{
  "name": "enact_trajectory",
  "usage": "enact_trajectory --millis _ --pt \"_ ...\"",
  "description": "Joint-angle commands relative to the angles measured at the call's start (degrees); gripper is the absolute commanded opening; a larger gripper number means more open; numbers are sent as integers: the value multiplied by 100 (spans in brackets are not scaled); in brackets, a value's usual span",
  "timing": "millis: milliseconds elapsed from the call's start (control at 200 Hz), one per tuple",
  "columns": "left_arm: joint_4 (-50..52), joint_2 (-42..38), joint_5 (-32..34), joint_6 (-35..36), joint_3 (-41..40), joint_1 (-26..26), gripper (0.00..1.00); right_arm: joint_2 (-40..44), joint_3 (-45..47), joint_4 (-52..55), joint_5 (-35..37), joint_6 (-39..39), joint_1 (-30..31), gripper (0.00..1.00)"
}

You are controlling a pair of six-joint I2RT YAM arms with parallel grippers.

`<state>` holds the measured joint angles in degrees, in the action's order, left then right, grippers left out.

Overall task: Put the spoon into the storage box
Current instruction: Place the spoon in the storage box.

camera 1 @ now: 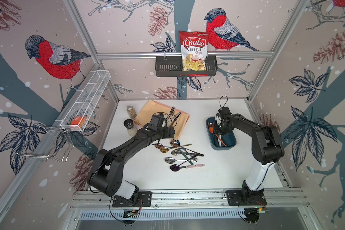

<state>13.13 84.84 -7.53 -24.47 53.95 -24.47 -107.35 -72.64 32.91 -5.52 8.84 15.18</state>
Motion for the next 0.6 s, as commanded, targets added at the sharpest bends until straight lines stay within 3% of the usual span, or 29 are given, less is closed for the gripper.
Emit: enact_trajectory --millis 0,340,470,595 --pt "-53 -152 -76 -170 -138 178 96 161 -151 253 534 -238 157 39" --pt "-89 -1077 -399 -461 -1040 1283 96 374 -700 629 1525 -775 1077 43" --pt "-166 -1420 -657 -695 -1449 1770 96 413 -860 574 1397 -1033 1635 40" --pt "-286 -1734 -716 -1006 -1826 2153 96 434 -936 317 737 -1272 2195 35"
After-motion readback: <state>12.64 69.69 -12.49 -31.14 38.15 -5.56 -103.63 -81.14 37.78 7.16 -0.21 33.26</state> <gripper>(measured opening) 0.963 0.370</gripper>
